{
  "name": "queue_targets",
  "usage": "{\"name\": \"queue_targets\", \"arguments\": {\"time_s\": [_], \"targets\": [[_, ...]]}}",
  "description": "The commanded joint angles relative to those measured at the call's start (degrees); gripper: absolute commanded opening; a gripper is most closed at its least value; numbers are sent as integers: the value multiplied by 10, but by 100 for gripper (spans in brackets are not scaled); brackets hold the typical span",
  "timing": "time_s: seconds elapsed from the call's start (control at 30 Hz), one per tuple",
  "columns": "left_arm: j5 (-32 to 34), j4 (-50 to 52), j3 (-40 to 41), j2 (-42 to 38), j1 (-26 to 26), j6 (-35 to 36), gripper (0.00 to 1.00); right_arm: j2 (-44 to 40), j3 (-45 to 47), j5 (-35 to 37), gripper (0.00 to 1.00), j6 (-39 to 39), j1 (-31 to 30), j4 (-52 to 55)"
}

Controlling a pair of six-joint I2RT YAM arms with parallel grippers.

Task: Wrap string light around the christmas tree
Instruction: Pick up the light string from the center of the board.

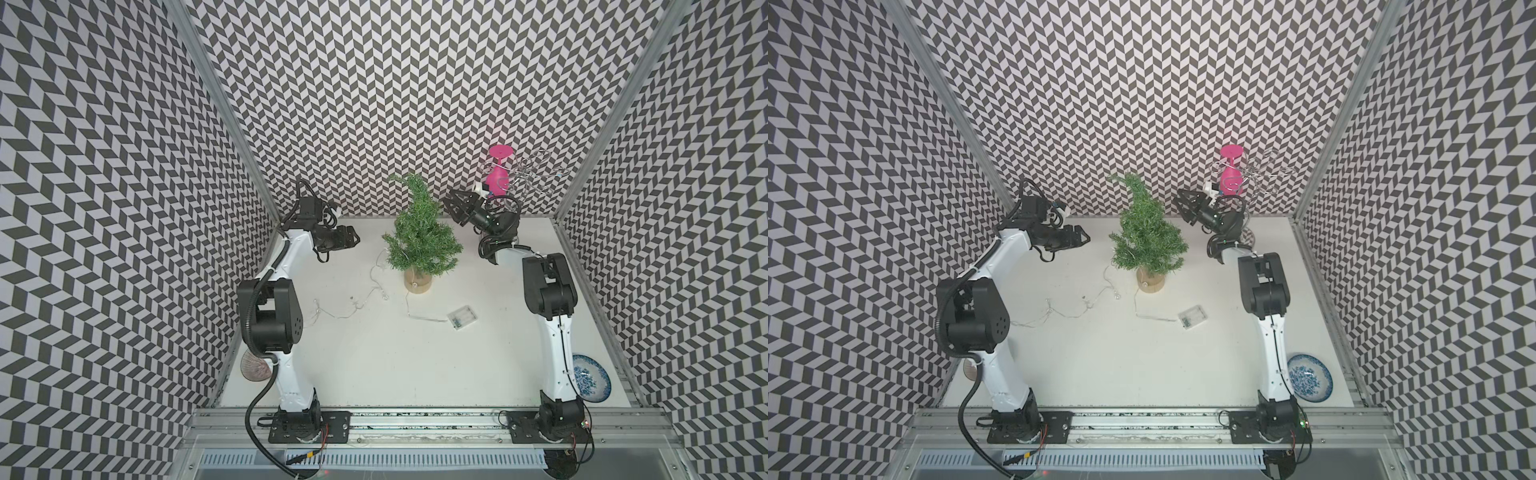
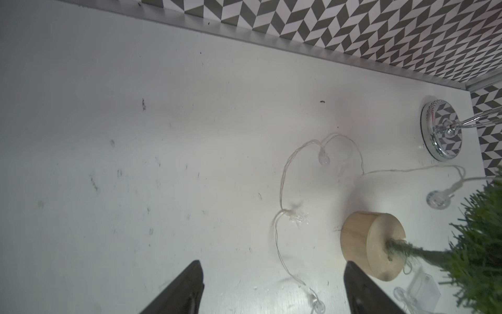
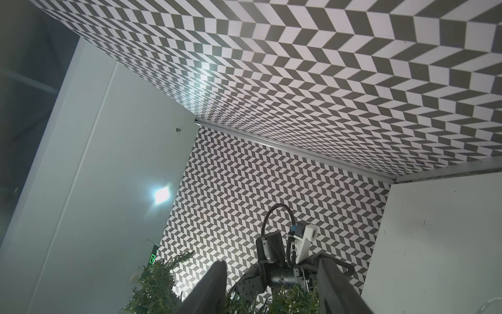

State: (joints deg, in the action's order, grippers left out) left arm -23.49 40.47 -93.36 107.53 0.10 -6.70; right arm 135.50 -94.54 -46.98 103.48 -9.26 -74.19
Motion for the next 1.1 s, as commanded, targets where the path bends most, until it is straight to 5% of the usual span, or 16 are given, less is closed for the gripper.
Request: {"name": "queue_targets", "arguments": {"time_s": [0.0,0.13,0.47,0.77,1.07], "targets": [[34,49,36,-34,-5,-5,81,-60,40,-6,56,-4,-2,-62],[96,42,93,-108,-26,36,82,-76,87,-7,56,8,-6,-99],[97,36,221,-211,-77,157,85,-131,214,5,55,30,-5,-179],[135,46,227,-162,-136,206,87,-195,311,7,52,32,1,-216],[142,-6,258,-99,-179,231,79,-244,346,-2,51,33,20,-216]]}}
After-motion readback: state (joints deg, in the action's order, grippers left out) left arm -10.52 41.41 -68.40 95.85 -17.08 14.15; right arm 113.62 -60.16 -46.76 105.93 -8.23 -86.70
